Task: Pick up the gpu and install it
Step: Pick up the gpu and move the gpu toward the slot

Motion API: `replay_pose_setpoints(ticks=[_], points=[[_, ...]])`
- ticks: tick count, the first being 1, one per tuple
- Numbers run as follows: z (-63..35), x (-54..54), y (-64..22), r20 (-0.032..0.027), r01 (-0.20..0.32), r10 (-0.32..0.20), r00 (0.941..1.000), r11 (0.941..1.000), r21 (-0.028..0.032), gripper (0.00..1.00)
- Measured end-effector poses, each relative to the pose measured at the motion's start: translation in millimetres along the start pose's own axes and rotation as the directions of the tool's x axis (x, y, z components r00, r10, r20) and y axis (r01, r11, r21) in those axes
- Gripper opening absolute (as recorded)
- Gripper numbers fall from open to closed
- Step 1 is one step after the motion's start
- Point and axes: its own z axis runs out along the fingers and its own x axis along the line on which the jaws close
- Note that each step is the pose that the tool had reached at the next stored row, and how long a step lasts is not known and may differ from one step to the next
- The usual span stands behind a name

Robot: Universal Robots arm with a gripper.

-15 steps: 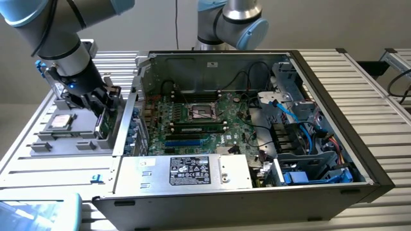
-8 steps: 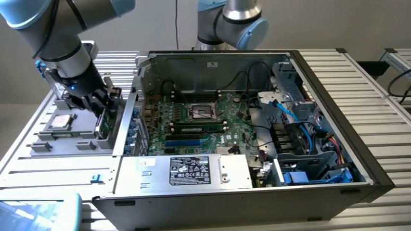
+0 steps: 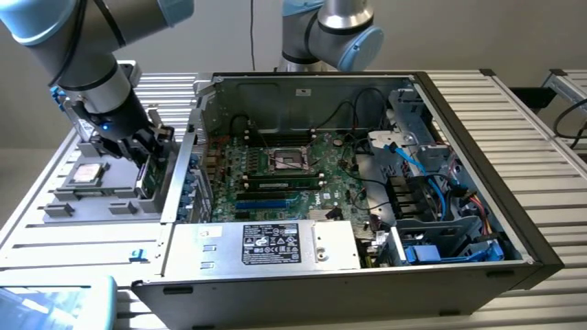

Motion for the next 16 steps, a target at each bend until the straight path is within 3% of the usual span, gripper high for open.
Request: replay_pose_setpoints(ticks=[6, 8, 16], points=[[0.8, -0.6, -0.1, -0.0010, 0.000, 0.000, 1.0000, 1.0000, 0.0015, 0.42], [0.8, -0.6, -0.1, -0.0017, 0.000, 0.000, 1.0000, 1.0000, 0.0017, 0.29], [-0.9, -1.1, -0.8, -0.0041, -0.001, 0.001, 1.0000, 1.0000, 0.0015, 0.29]])
